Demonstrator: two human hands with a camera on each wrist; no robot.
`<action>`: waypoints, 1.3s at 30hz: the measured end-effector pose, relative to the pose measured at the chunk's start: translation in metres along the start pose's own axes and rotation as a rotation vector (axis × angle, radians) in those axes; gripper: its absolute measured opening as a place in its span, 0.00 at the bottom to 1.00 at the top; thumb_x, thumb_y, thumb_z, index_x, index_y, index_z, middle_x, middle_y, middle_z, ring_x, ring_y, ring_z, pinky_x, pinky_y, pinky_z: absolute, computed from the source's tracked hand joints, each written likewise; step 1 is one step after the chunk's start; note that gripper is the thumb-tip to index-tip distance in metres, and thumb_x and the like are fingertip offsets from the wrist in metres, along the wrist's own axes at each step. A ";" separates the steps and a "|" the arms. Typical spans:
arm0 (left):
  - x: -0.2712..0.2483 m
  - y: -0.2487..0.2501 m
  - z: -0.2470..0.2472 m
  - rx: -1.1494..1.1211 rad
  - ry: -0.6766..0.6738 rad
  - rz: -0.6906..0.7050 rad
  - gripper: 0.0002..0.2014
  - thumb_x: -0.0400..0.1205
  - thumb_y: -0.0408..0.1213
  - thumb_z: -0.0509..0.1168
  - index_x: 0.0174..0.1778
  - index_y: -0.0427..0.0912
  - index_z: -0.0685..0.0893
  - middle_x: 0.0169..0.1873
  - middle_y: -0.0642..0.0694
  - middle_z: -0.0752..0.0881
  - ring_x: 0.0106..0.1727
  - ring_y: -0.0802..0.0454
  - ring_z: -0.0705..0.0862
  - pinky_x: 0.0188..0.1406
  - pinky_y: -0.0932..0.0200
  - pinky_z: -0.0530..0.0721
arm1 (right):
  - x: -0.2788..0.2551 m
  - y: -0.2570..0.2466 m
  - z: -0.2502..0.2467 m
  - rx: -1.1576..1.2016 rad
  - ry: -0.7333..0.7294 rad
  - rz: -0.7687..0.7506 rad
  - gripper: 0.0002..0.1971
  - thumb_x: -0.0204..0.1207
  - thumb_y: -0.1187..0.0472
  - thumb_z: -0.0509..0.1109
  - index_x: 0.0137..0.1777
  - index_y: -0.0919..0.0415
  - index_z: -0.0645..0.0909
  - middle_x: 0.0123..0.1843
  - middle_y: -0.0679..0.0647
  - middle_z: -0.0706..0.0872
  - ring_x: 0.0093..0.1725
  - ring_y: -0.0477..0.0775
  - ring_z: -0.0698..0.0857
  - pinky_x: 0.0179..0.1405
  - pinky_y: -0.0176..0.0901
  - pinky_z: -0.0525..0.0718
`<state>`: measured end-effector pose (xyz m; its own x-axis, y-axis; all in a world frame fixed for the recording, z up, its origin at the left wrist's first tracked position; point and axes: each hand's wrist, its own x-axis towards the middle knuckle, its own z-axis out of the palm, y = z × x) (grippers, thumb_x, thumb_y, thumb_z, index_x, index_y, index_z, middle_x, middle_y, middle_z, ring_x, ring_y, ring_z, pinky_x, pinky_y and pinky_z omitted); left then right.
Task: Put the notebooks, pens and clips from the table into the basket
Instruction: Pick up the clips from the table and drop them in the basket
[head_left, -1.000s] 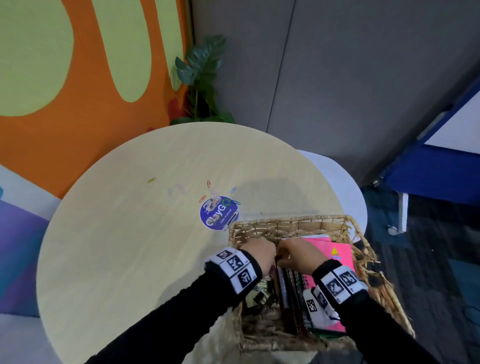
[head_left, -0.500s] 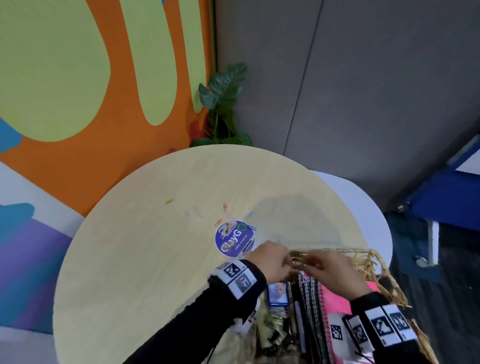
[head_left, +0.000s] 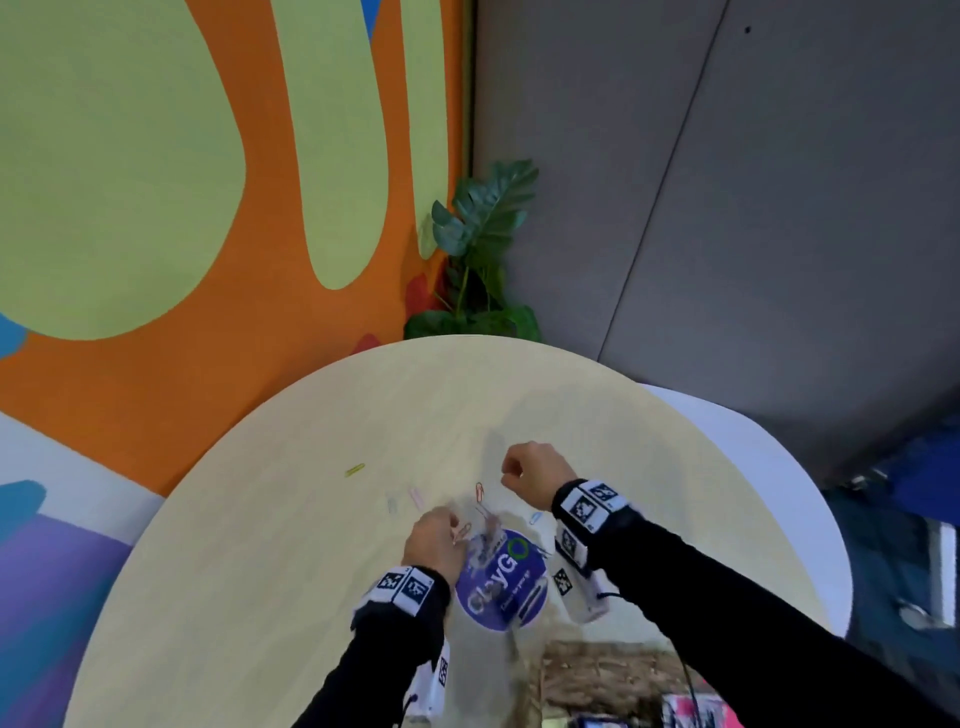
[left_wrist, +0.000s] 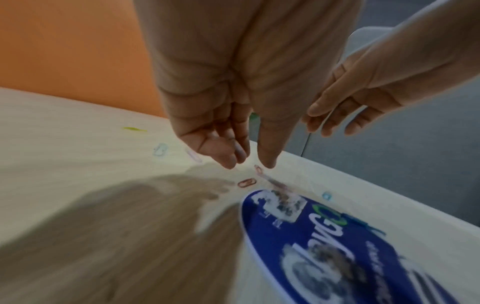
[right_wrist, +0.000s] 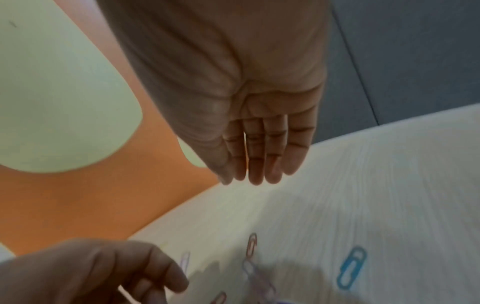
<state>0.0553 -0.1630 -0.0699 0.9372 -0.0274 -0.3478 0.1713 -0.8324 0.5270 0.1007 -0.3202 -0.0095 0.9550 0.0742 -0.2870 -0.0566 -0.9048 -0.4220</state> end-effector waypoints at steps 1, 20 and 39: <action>0.006 -0.003 0.004 -0.013 0.009 -0.013 0.14 0.79 0.39 0.65 0.59 0.40 0.80 0.59 0.41 0.84 0.60 0.43 0.83 0.57 0.57 0.79 | 0.012 -0.002 0.009 -0.007 -0.026 0.018 0.11 0.78 0.60 0.67 0.56 0.65 0.83 0.59 0.63 0.87 0.58 0.63 0.84 0.57 0.49 0.81; 0.044 -0.018 0.029 -0.040 0.069 0.022 0.08 0.80 0.39 0.63 0.47 0.38 0.82 0.51 0.40 0.85 0.52 0.41 0.83 0.53 0.53 0.81 | 0.084 -0.021 0.041 -0.105 -0.198 0.181 0.12 0.73 0.62 0.72 0.52 0.69 0.82 0.57 0.65 0.88 0.55 0.64 0.87 0.51 0.48 0.86; 0.016 0.033 -0.011 0.064 -0.020 0.104 0.09 0.80 0.32 0.65 0.53 0.32 0.84 0.56 0.29 0.86 0.59 0.32 0.84 0.58 0.47 0.81 | -0.224 0.043 0.020 -0.134 -0.359 -0.158 0.04 0.70 0.70 0.66 0.38 0.65 0.83 0.34 0.59 0.86 0.33 0.54 0.74 0.25 0.38 0.64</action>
<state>0.0793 -0.1852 -0.0497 0.9424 -0.1262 -0.3099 0.0530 -0.8581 0.5107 -0.1219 -0.3669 0.0197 0.7856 0.3362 -0.5195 0.1434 -0.9156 -0.3757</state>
